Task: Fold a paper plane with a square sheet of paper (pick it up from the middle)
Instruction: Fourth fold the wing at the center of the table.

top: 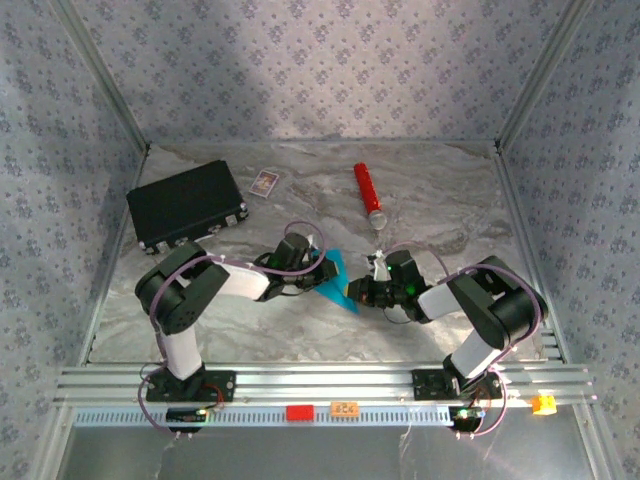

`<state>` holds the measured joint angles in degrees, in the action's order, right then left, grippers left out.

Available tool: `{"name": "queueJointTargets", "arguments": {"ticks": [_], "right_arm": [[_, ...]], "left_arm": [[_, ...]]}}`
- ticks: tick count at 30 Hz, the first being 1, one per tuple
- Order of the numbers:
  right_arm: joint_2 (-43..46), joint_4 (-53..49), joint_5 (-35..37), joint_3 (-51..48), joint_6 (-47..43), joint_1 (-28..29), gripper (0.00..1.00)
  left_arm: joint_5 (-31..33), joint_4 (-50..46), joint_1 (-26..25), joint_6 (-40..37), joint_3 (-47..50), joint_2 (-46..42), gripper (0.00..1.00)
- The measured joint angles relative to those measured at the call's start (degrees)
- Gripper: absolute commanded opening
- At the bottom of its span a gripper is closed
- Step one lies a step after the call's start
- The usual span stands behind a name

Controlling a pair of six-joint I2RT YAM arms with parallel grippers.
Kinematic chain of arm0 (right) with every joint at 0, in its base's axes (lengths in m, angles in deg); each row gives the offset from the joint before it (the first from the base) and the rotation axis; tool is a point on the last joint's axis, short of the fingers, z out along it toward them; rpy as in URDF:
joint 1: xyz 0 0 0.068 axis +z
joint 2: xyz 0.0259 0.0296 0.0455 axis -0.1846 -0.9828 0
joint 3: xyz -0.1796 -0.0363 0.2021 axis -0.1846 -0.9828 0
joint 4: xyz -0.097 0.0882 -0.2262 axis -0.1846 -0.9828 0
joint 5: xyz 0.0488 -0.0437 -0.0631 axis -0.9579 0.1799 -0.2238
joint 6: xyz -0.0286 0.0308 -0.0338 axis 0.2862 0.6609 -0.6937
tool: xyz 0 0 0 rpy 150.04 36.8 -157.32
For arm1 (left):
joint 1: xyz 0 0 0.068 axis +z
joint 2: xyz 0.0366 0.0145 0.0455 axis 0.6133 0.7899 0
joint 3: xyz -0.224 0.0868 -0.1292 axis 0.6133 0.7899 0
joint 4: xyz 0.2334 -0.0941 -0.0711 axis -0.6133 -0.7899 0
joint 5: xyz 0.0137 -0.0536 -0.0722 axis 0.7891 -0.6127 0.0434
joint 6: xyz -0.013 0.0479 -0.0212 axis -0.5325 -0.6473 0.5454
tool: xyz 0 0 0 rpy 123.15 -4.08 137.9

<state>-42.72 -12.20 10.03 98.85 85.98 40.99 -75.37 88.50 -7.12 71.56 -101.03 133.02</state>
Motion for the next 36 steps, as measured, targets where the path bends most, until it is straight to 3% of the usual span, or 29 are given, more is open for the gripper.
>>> {"name": "queueJointTargets", "arguments": {"ticks": [36], "right_arm": [[-0.1, -3.1, -1.4, 1.3, 1.1, -1.0, 0.05]], "left_arm": [[0.1, -1.1, 0.3, 0.4, -2.0, 2.6, 0.03]]}}
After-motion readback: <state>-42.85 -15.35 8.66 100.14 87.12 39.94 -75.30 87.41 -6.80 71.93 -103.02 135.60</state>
